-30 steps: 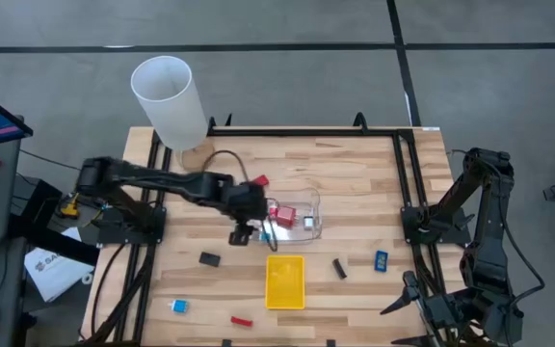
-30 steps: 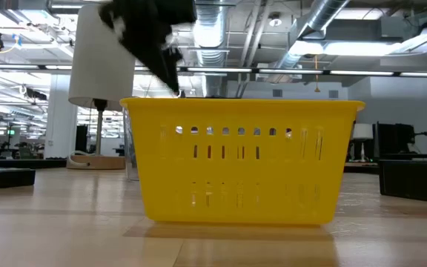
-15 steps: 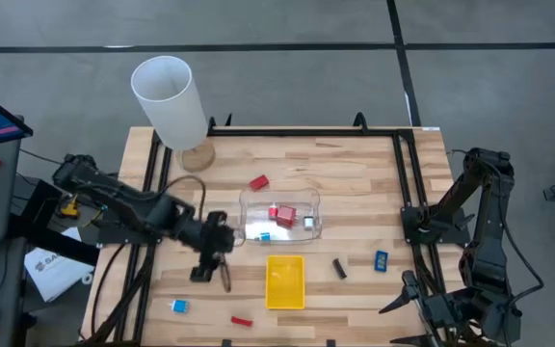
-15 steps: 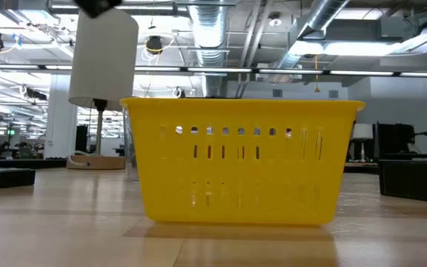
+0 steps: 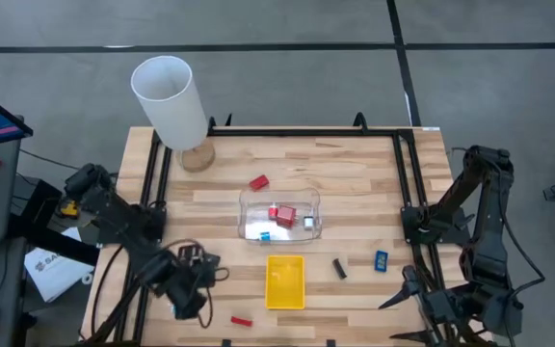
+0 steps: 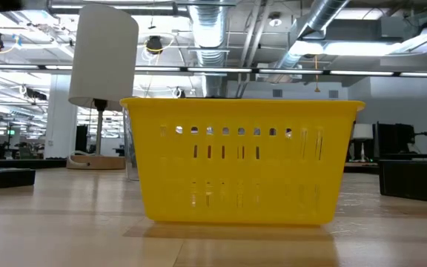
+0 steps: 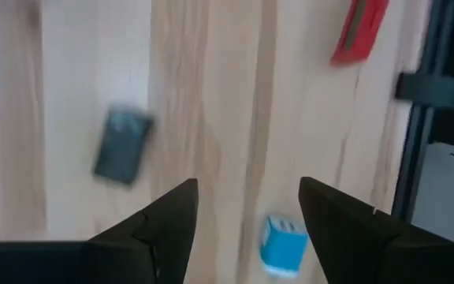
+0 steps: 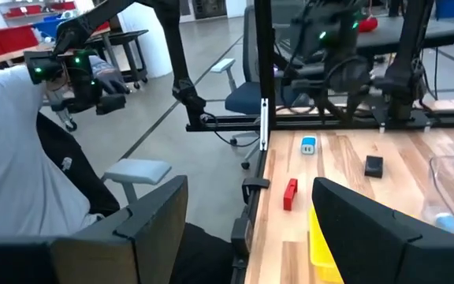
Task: Pick & Place Office items
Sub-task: Put the blue charger adapter into the transparent bin
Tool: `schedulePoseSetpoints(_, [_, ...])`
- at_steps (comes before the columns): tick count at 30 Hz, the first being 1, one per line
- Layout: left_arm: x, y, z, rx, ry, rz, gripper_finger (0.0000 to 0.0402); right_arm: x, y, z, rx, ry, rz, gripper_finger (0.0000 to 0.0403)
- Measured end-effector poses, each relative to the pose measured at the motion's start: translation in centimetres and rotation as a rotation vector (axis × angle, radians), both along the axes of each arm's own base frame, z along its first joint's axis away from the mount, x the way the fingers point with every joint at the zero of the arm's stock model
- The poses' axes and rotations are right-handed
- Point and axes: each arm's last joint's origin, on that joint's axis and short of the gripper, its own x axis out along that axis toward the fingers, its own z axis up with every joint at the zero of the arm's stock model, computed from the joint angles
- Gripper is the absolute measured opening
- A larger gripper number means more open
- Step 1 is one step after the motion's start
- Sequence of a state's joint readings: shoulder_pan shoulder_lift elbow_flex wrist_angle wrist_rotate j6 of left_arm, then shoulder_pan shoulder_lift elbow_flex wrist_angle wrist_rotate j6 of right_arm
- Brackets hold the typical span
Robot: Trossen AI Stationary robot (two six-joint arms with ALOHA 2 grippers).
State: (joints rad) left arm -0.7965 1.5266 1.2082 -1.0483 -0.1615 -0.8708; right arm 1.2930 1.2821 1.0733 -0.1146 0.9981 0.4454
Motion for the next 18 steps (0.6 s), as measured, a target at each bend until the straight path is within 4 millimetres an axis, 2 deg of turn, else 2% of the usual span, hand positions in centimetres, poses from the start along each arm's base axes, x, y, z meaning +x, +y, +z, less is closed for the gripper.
schedulePoseSetpoints(7, [-2.7, -3.2, -1.4, -0.051, 0.102, 0.133, 0.0245, -0.3, -1.0, 1.1, -0.028, -0.033, 0.001, 0.0265])
schedulePoseSetpoints(12, [-3.6, -4.9, -3.4, -0.010, 0.193, 0.080, 0.0277, -0.4, -1.4, 1.4, -0.047, -0.048, -0.007, 0.0265])
schedulePoseSetpoints(18, [-3.5, -6.0, -6.2, 0.068, 0.282, -0.020, 0.0297, -0.4, -1.5, 1.5, -0.052, -0.051, -0.007, 0.0265])
